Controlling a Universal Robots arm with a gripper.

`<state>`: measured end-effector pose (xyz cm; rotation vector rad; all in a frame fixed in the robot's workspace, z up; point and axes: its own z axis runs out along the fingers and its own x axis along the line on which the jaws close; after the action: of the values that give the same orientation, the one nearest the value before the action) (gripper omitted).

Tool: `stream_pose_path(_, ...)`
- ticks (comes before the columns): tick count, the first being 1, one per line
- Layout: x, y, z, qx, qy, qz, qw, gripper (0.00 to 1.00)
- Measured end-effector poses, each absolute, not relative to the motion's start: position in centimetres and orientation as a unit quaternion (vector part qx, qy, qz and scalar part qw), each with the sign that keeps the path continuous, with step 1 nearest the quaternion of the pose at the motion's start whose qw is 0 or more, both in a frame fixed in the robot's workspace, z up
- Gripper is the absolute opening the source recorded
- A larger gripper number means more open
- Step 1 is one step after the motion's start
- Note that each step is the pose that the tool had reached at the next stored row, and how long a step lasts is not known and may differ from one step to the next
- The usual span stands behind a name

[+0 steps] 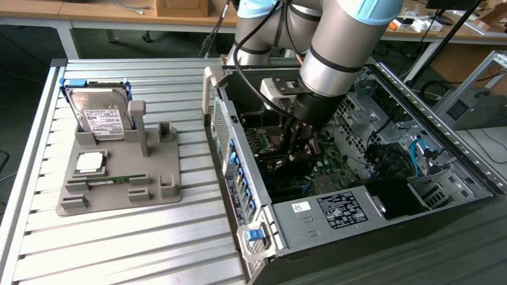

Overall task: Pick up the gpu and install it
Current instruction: 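Insert the gpu into the slot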

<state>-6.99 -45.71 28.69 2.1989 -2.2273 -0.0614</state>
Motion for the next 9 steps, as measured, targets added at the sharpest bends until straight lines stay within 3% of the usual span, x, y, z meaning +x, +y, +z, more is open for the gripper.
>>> stream_pose_path(6,-6.98,-46.02,28.71,0.705,-0.709,-0.02,0.006,0.14)
stream_pose_path(9,-6.19,-46.18,28.69,0.707,-0.707,-0.021,0.007,0.11)
